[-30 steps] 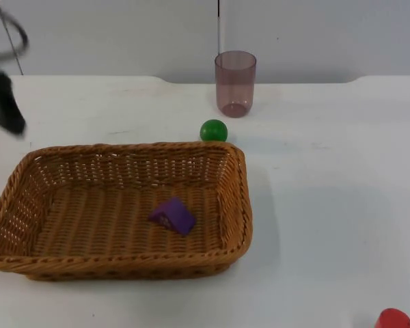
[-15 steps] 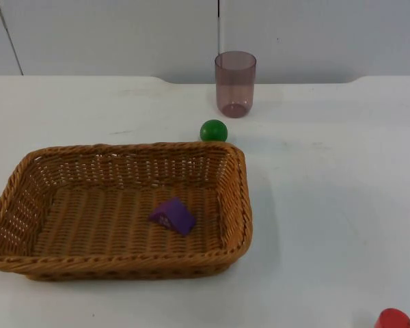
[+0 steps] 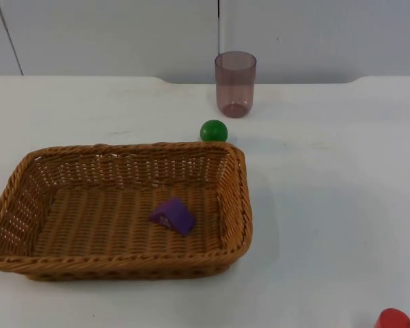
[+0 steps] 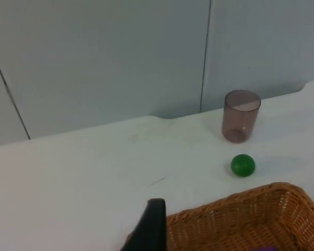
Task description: Pick up the basket with the left hand and place the triangular block into the basket with the right hand.
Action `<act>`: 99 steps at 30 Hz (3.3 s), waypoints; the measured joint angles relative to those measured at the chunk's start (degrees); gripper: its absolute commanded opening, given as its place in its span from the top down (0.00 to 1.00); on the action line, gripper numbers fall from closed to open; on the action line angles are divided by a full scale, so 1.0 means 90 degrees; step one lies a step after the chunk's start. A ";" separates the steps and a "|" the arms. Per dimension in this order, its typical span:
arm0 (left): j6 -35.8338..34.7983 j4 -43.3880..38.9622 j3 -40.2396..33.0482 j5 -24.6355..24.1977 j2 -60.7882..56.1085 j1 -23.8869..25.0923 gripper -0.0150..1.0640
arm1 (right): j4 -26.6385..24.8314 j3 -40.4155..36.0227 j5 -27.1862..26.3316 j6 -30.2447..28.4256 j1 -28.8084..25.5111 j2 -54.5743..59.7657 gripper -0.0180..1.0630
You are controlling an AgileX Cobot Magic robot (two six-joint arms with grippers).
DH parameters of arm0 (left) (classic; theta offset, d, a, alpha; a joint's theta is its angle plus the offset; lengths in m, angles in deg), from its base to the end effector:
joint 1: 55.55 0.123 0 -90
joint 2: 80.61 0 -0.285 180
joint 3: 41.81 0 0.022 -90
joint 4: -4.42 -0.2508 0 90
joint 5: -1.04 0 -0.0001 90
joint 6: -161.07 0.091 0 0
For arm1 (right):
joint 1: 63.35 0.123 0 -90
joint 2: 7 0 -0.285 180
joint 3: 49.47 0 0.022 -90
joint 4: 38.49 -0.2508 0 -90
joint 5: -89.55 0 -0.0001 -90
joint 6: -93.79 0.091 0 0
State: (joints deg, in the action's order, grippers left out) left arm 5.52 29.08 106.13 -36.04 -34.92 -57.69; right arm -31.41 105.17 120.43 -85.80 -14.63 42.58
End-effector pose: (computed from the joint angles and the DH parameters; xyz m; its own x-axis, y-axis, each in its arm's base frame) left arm 0.1219 -0.0275 0.3682 -0.3567 0.0865 -0.9302 0.2966 0.9547 -0.0250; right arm 0.0961 0.1007 0.4018 -0.1067 -0.2711 -0.9566 -0.7239 0.6807 -0.1122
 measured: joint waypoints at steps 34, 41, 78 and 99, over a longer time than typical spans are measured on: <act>-0.1634 -0.1521 -0.1669 -0.2247 -0.4190 0.0000 0.17 | -0.0002 -0.2233 0.1679 0.0178 0.0000 -0.3672 0.22; -0.2160 -0.2140 -0.1815 -0.2674 -0.4190 0.0000 0.17 | -0.0002 -0.2256 0.2260 0.0191 0.0000 -0.4243 0.22; -0.2653 -0.2663 -0.1841 -0.2732 -0.4190 0.0000 0.17 | -0.0366 -0.2485 0.3465 0.0240 0.0000 -0.4624 0.22; -0.2638 -0.2653 -0.1841 -0.2732 -0.4190 0.0000 0.01 | -0.0452 -0.2485 0.3465 0.0175 0.0000 -0.4624 0.01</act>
State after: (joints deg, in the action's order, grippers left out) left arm -18.22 5.20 89.56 -60.62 -72.62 -57.69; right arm -35.47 82.81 151.61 -84.23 -14.63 0.97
